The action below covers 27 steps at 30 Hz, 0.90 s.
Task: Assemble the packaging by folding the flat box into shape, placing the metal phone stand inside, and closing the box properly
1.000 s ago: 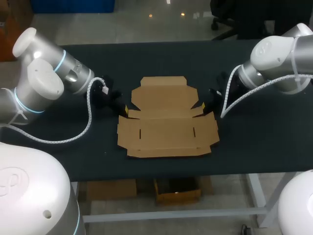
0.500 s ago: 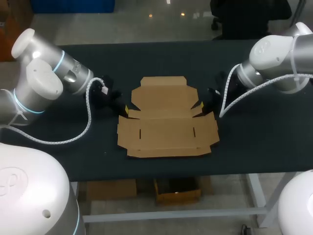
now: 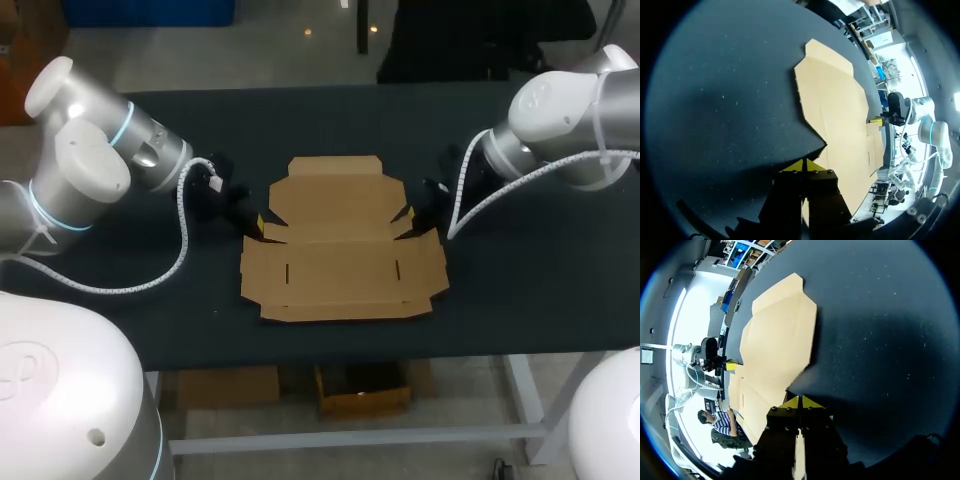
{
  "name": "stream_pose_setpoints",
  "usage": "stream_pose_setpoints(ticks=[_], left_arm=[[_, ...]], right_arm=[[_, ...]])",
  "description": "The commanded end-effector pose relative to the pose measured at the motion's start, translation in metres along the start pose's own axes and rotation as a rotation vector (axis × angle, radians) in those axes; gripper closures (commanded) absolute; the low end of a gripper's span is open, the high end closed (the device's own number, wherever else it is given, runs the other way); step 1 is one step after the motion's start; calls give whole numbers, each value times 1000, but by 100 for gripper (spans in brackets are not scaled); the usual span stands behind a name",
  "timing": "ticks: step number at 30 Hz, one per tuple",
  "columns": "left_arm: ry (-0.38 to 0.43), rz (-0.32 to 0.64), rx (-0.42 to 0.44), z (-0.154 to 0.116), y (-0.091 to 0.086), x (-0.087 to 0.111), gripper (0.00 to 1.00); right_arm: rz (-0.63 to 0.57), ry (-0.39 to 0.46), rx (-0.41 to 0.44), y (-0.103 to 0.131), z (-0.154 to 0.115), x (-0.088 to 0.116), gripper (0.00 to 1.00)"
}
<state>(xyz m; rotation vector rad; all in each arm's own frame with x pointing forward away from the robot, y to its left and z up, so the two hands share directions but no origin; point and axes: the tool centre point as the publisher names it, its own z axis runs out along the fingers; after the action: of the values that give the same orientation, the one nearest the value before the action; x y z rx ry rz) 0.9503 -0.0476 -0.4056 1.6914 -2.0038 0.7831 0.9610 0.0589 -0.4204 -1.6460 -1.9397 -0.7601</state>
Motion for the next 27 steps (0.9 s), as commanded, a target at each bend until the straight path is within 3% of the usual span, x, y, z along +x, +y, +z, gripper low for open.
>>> stream_pose_setpoints(ticks=[1, 27], left_arm=[[-7, -4, 3, 0, 0, 1, 100], [2, -2, 28, -1, 5, 8, 100]], right_arm=[[2, -1, -2, -2, 0, 1, 100], [87, -44, -17, -5, 2, 10, 100]])
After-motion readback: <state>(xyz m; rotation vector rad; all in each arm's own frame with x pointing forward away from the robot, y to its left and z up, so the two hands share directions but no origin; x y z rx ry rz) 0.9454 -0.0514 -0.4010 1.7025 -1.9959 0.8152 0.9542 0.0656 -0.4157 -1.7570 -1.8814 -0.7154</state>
